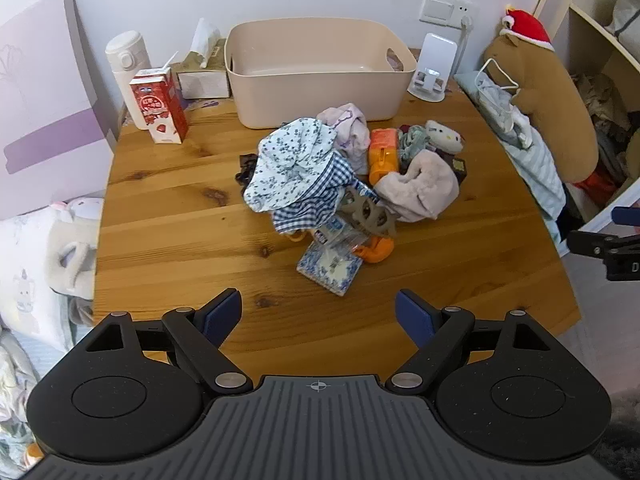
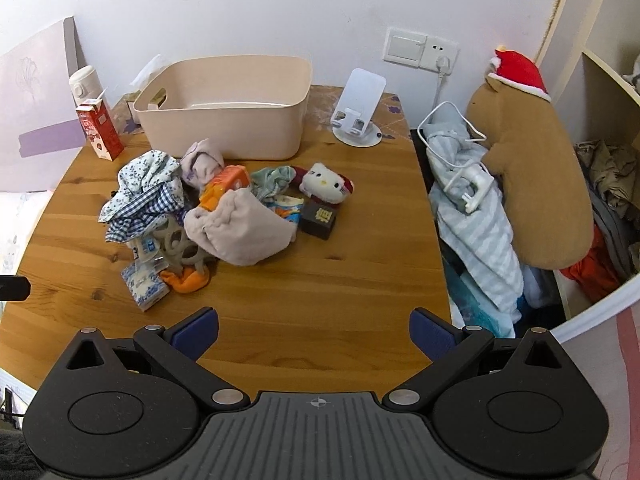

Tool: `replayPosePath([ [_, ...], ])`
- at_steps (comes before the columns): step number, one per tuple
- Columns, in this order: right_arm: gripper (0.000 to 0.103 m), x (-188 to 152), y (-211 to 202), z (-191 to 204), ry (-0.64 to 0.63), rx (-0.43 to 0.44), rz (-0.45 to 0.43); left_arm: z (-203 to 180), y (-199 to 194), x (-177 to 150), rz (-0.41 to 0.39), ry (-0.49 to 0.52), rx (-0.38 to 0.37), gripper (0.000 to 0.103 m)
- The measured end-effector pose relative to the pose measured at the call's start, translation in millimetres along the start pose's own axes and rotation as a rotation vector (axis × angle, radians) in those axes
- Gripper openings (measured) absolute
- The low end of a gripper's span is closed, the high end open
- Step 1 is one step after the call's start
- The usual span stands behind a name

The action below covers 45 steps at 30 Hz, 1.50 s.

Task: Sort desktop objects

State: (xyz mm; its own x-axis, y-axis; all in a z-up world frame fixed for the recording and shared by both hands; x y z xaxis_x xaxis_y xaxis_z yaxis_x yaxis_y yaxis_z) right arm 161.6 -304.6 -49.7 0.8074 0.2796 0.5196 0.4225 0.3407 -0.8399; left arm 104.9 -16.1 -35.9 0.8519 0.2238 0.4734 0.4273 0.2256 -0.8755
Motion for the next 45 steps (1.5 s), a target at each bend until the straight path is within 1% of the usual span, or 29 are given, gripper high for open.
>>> replayPosePath([
  [4, 0.103, 8.7, 11.4, -6.7, -0.019, 0.001, 0.019, -5.9, 8.1, 9.5, 0.014, -0.009, 0.007, 0.085],
  [12, 0.103, 29.1, 33.4, -24.0, -0.043, 0.045, 0.045, -14.0, 27.9, 31.9, 0.037, -0.044, 0.035, 0.085],
  [19, 0.103, 38.1, 49.5, -45.9, -0.014, 0.084, 0.061, -13.2, 43.6, 45.1, 0.043, -0.116, 0.039, 0.085],
  [25, 0.103, 47.8, 59.0, -46.9, -0.108, 0.099, 0.038, -13.8, 55.4, 50.2, 0.063, -0.175, 0.070, 0.085],
  [30, 0.103, 52.1, 70.9, -43.5, -0.162, 0.153, 0.052, -15.4, 64.0, 57.8, 0.057, -0.175, 0.112, 0.085],
  [33, 0.103, 54.2, 77.7, -38.9, -0.196, 0.165, 0.052, -14.4, 69.0, 62.9, 0.044, -0.179, 0.118, 0.085],
  [39, 0.103, 54.4, 94.1, -26.2, -0.272, 0.184, 0.036, -14.4, 86.9, 73.0, 0.034, -0.129, 0.111, 0.085],
  [42, 0.103, 55.1, 103.6, -18.8, -0.306, 0.220, 0.032, -16.5, 96.6, 77.8, 0.031, -0.104, 0.104, 0.085],
  [45, 0.103, 56.9, 116.5, -10.6, -0.361, 0.211, 0.051, -19.2, 107.4, 84.0, 0.023, -0.065, 0.091, 0.085],
])
Point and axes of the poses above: each gripper's, at about its wrist camera, not at the fingertips, and y roughly the way its jaws point, z to its left, x to its top, the point moved 2 cm from there along y, roughly the way its jaws point, and after that the axes turned 14 degrees about x, right-handed, at the moved point
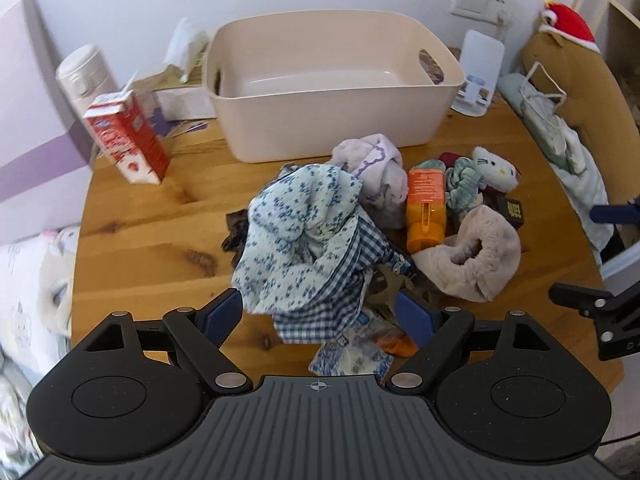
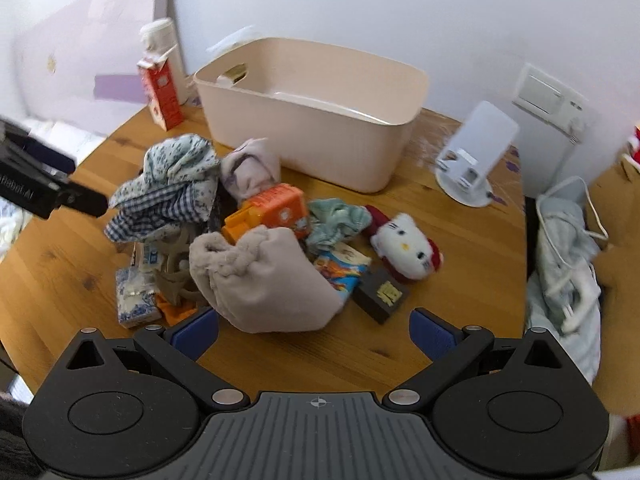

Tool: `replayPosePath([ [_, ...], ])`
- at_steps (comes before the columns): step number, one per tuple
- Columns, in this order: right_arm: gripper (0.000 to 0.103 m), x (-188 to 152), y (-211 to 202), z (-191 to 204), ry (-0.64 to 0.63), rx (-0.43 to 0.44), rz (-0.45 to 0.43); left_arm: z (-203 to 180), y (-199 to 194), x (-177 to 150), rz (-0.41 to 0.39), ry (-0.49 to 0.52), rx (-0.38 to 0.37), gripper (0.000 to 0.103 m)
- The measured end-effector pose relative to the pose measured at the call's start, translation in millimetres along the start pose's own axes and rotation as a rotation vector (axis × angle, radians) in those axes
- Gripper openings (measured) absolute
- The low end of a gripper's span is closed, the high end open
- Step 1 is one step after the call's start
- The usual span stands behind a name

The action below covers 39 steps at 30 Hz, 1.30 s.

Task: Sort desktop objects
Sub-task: 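Reach the left tool to the blue floral cloth while the right tool reaches the beige fleece cloth, then grasp and lift the floral cloth with the left tool while the right tool lifts the beige cloth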

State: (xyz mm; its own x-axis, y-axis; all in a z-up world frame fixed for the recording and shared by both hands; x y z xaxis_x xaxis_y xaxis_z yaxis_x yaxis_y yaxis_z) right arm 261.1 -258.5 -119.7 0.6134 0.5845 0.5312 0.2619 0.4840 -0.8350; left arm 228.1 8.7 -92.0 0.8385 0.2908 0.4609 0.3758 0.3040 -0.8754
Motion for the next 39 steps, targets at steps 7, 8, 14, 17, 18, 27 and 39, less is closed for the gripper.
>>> replayPosePath([
  [7, 0.103, 6.8, 31.7, 2.1, -0.089, -0.001, 0.059, -13.3, 30.0, 3.8, -0.032, 0.158, 0.010, 0.085],
  [8, 0.103, 7.3, 37.1, 3.0, -0.105, 0.001, 0.072, -13.9, 36.3, 3.4, -0.024, 0.174, 0.003, 0.085],
  [14, 0.103, 7.7, 63.9, 11.2, -0.177, 0.018, 0.131, -8.9, 58.8, 3.3, -0.036, 0.191, 0.006, 0.085],
  [17, 0.103, 7.3, 76.7, 16.3, -0.217, 0.004, 0.154, -7.6, 68.3, 3.7, -0.030, 0.181, -0.017, 0.085],
  [18, 0.103, 7.5, 81.3, 17.8, -0.224, 0.002, 0.160, -8.3, 70.6, 3.9, -0.031, 0.178, -0.024, 0.085],
  [27, 0.085, 9.8, 102.0, 20.2, -0.203, -0.007, 0.198, -26.9, 83.2, -7.1, -0.083, 0.247, 0.026, 0.078],
  [39, 0.022, 7.1, 86.3, 15.0, -0.126, 0.021, 0.184, -28.6, 74.6, -12.8, -0.104, 0.238, -0.013, 0.023],
])
Point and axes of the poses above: each gripper's, at about its wrist camera, not at the fingertips, and y roughly the way its jaws point, z to its left, x to its top, the point moved 2 cm from there along y, roughly the way its jaws point, and after that the axes turned 14 degrees about x, right-handed, at the moved point
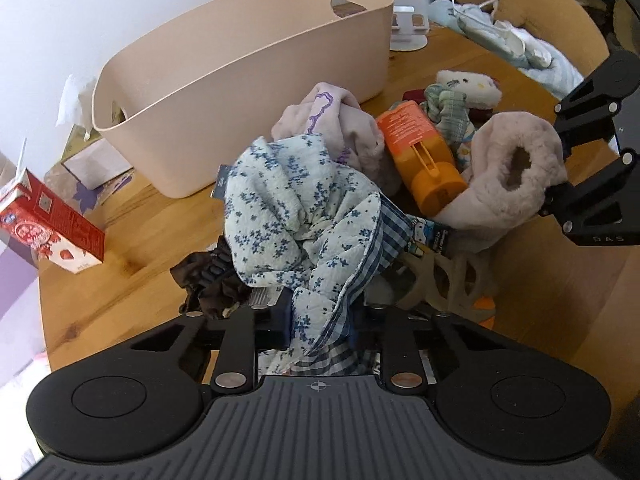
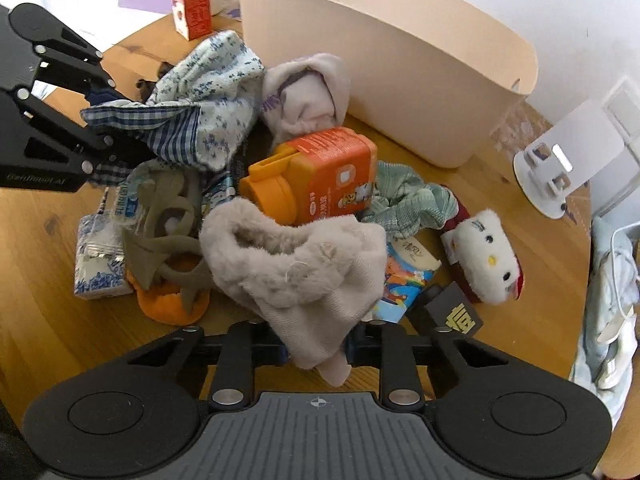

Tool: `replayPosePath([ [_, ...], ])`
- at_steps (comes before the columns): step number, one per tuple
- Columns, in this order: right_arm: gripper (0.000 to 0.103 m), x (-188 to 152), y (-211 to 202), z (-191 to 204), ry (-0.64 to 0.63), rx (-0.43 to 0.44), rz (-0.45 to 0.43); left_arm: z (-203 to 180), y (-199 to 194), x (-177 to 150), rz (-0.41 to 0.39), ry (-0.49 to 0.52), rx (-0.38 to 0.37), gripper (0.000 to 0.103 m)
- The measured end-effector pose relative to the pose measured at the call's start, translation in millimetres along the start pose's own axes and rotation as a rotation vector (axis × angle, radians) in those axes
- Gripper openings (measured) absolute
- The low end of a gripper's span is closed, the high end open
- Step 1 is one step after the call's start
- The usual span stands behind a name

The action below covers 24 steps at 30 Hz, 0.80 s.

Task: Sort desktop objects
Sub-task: 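Grasp and lift the floral cloth with the left tool while the right tool lifts the beige cloth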

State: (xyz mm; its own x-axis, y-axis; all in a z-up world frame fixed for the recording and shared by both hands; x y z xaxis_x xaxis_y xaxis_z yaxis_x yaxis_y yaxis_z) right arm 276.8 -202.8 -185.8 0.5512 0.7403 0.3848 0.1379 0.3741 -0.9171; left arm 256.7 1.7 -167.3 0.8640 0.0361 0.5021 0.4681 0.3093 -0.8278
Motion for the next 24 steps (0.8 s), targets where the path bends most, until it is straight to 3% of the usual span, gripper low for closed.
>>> replayPosePath([
  [6, 0.020, -0.5, -25.6, -8.5, 0.037, -0.013, -0.061, 17.2, -11.9, 0.8, -0.001, -0.105, -0.039, 0.022],
  [24, 0.010, 26.2, -67.4, -39.7, 0.082, -0.054, -0.224, 92.7, -46.4, 30.7, -0.109, -0.317, 0.076, 0.022],
])
Point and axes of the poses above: each gripper's, at about its wrist camera, not at the fingertips, and y roughly the way its jaws point, z to its left, x to its top, the point moved 2 cm from there along y, roughly the way its jaws point, and after that the axes turned 14 degrees about x, right-handed, at the moved point
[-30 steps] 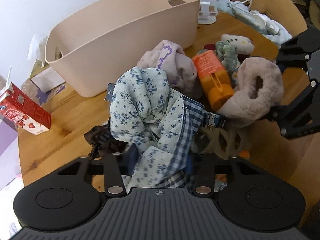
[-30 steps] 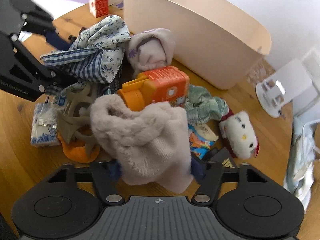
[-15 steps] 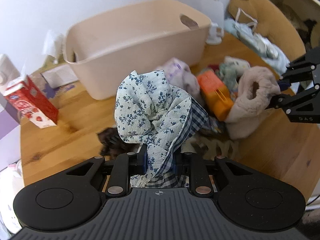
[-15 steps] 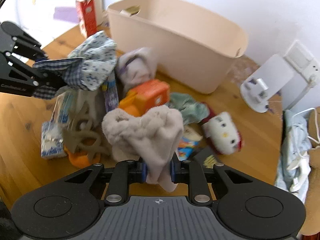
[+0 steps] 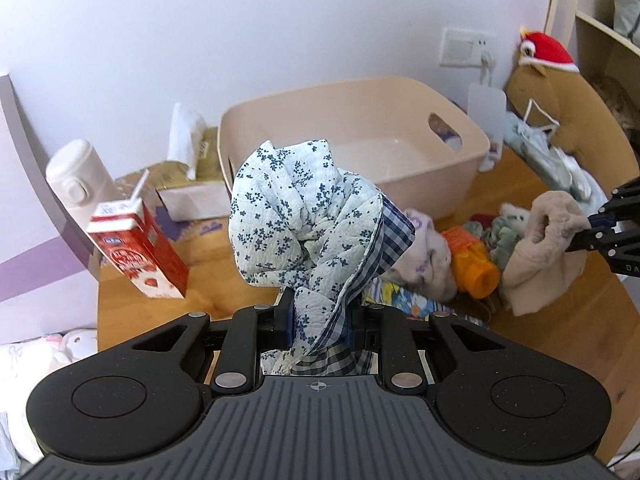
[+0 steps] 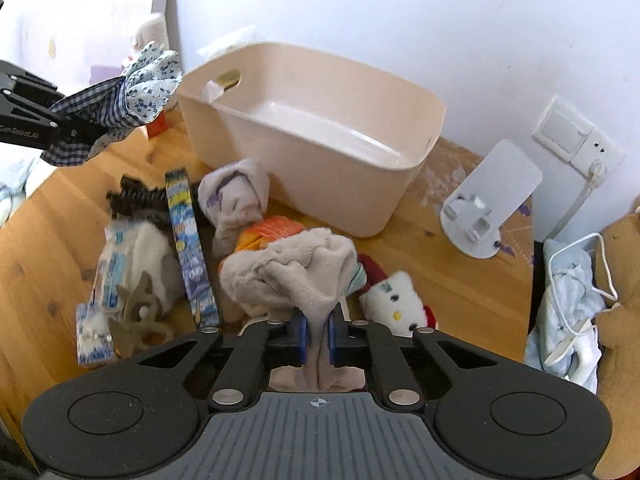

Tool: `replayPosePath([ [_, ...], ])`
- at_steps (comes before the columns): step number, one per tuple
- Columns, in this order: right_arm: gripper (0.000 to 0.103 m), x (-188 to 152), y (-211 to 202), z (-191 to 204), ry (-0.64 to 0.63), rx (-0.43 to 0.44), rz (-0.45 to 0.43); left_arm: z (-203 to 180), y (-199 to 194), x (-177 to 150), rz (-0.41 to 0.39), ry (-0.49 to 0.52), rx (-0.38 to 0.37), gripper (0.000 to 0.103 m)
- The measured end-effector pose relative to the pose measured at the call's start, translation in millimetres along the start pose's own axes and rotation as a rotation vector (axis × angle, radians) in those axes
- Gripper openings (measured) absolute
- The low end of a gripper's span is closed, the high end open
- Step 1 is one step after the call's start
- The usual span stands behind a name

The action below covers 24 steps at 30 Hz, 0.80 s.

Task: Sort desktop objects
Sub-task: 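Grasp and lift the floral cloth with the left tool while the right tool lifts the beige cloth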

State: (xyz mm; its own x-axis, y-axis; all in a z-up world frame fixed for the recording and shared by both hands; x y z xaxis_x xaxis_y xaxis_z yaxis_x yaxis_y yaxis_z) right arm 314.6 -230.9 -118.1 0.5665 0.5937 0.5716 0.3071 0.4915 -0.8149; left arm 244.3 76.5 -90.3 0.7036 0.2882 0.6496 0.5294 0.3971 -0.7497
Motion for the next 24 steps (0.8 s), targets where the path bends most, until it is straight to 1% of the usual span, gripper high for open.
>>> replayPosePath([
  [5, 0.010, 19.4, -24.2, -3.0, -0.011, -0.041, -0.095, 4.6, -5.8, 15.1, -0.042, -0.030, 0.008, 0.022],
  [11, 0.010, 51.0, -37.3, -22.3, -0.013, -0.067, -0.163, 2.3, -0.4, 39.0, -0.075, -0.041, 0.019, 0.022],
  [14, 0.010, 69.5, -41.3, -34.2, -0.026, -0.100, -0.202, 2.5, 4.8, 54.0, -0.095, -0.048, 0.024, 0.022],
  [18, 0.010, 90.0, -39.6, -47.5, -0.025, -0.138, -0.250, 2.5, 14.1, 72.4, -0.130, -0.021, 0.047, 0.022],
  [22, 0.010, 109.6, -29.0, -60.9, -0.012, -0.148, -0.265, 4.0, 27.9, 90.9, -0.138, -0.014, 0.068, 0.022],
  [24, 0.010, 118.7, -23.5, -67.7, 0.015, -0.139, -0.274, 3.6, 35.0, 99.4, -0.138, -0.015, 0.075, 0.022],
])
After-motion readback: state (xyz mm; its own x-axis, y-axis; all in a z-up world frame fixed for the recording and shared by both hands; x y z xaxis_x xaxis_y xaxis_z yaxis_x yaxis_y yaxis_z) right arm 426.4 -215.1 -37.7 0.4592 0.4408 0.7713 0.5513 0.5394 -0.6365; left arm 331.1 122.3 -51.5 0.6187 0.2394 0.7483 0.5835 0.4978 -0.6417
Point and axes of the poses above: each gripper's, at about its wrist camera, not at the fingertips, and y roughly the way its jaws point, z to its left, x to its top, the point moved 2 cm from there along y, roughly the way its jaws point, and after that the axes turned 14 degrees about x, right-handed, at the moved point
